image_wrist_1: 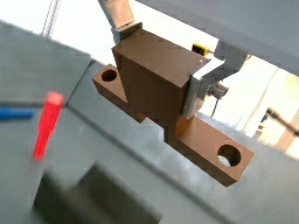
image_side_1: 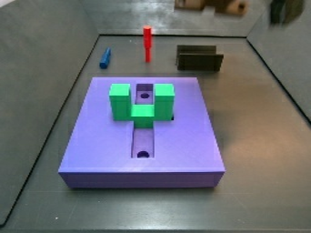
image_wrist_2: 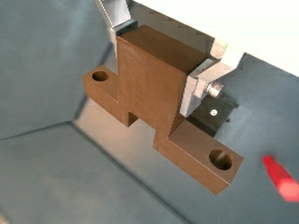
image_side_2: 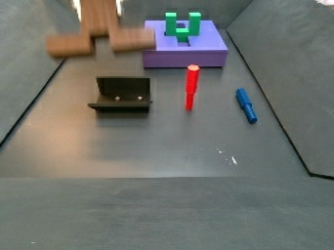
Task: Pick up the brown object. Move up. Place the brown object on the fixture. Regrasp the brown object. Move to above the board. Insert the brown object.
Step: Move to above the board.
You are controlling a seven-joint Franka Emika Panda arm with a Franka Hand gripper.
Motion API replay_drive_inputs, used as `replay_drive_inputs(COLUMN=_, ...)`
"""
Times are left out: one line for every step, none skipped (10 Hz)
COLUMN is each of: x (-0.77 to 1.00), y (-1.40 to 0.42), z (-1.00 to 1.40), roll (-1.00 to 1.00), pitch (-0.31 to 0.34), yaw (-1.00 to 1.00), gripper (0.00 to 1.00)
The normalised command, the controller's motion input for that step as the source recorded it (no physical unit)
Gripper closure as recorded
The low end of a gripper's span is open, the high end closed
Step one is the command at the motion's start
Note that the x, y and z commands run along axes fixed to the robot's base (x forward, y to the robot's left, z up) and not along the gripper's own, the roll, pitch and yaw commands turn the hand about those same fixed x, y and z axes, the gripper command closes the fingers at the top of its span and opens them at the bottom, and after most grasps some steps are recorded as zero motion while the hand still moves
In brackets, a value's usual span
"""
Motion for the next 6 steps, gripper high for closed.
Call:
replay_drive_inputs(x=0.02, y=-0.02, z=1.40, roll=-0.01, pitch=0.029, yaw=-0.03, gripper=1.00)
replay_drive_inputs(x=0.05, y=-0.02, z=1.40, roll=-0.02, pitch=0.052, yaw=-0.02, gripper=1.00)
replay_drive_inputs(x=0.03, y=-0.02, z=0.78, roll=-0.01, pitch=0.070, yaw=-0.02, gripper=1.00)
replay_drive_inputs(x=-1.07, y=-1.40, z=0.27, roll=-1.00, pitch=-0.009, yaw=0.12, gripper=1.00)
replay_drive_inputs(x=-1.07, y=-1.40, z=0.19, roll=-1.00, pitch=-0.008, yaw=0.13, gripper=1.00)
replay_drive_inputs(x=-1.17, y=-1.40, z=0.20, roll=-1.00, pitch=-0.065, yaw=0.13, gripper=1.00)
